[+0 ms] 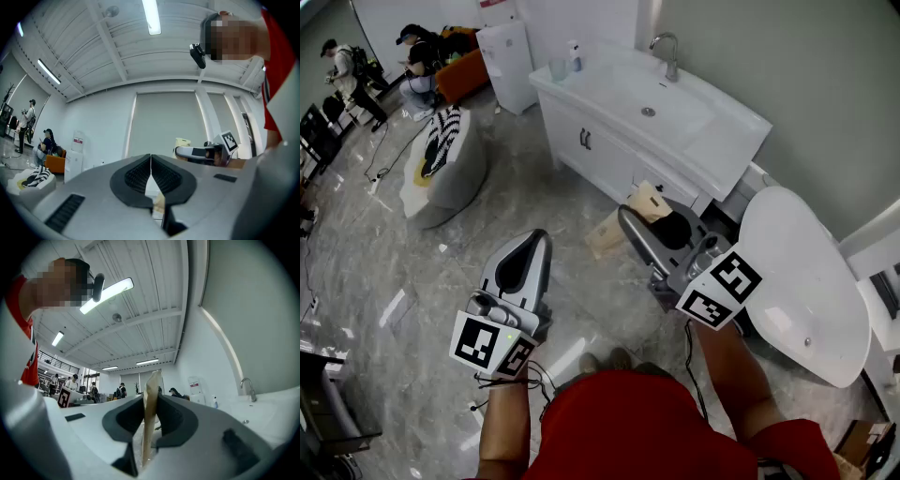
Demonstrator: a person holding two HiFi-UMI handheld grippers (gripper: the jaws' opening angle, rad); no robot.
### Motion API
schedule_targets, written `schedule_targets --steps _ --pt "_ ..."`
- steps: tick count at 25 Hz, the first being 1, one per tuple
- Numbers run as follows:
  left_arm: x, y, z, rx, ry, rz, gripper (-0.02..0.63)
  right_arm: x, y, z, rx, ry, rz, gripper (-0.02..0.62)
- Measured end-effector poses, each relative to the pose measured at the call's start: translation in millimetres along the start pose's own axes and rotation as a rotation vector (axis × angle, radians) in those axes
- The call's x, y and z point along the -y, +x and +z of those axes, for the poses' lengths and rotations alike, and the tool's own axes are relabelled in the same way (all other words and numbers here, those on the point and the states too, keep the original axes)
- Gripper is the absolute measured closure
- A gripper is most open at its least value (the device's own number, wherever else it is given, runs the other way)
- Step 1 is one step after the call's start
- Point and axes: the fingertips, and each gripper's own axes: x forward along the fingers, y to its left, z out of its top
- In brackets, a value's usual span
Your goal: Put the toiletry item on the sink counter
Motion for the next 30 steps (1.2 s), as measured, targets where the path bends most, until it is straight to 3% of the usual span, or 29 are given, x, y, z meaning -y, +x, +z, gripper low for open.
schedule_targets --steps 16,30 --pt "-3.2 3.1 -2.7 -0.001 -0.014 -0.01 0.586 1.1 0.7 2.1 0.02 0.014 0.01 0.509" --pt "-2.2 47.4 5.4 0.032 0.014 0.026 0.586 48.3 -2.0 13.0 0.025 -0.021 0.025 0.509"
